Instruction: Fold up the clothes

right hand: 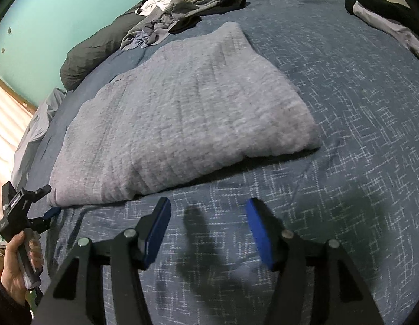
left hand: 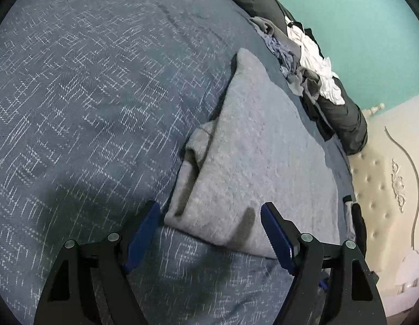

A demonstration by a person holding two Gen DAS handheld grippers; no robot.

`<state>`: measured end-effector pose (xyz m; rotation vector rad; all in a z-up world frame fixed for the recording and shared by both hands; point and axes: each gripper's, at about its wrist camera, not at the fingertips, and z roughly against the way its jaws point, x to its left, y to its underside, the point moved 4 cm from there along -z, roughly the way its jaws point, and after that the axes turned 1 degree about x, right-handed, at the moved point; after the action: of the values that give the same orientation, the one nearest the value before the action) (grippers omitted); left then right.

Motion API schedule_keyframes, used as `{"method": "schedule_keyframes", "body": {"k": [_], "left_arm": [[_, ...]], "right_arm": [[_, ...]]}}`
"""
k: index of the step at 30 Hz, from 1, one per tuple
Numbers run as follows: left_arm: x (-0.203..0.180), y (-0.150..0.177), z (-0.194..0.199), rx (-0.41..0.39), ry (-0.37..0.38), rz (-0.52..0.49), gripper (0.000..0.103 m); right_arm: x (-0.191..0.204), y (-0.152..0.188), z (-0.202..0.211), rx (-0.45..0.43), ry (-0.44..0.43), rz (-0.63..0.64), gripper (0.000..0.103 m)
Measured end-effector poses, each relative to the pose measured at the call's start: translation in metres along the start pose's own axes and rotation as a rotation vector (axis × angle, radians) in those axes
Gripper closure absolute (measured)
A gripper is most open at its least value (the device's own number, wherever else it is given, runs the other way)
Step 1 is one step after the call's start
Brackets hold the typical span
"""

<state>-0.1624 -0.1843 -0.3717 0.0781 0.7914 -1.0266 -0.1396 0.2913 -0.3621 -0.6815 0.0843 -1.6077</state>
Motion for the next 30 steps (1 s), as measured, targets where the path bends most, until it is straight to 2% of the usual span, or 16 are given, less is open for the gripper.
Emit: {"method": "schedule_keyframes", "body": {"k": [2,4,5,8,14,21,30], "left_arm": [[-0.001,-0.002,-0.002,-0.003,0.005,0.001,0.037],[-0.003,-0.004,-0.005,-0.003,0.01,-0.003,0.042],[-0.003,-0.004,-0.005,-0.002,0.013,-0.001,0.051],[-0.003,-0.004,-0.007,0.002,0.034,0.002,0.071],[-0.005,-0.005,-0.005,-0.005,0.089,0.007,0.087],[-0.039,-0.013,0.015,-0.05,0.168,-0.053,0.09],[-0.13,-0.027,0.031,-0.087,0.283,-0.16,0.091]], "right_arm": [[-0.003,-0.001,0.001,-0.005,0.007,-0.001,0.044],[-0.005,-0.002,0.003,-0.009,0.013,-0.002,0.044],[-0.006,-0.001,0.004,-0.01,0.014,-0.003,0.044],[-0.008,-0.001,0.004,-0.01,0.016,-0.005,0.044],[-0.011,-0.001,0.005,-0.018,0.018,-0.012,0.044],[-0.018,-0.002,0.009,-0.032,0.02,-0.032,0.044],[-0.034,0.001,0.021,-0.046,0.008,-0.064,0.044]]}}
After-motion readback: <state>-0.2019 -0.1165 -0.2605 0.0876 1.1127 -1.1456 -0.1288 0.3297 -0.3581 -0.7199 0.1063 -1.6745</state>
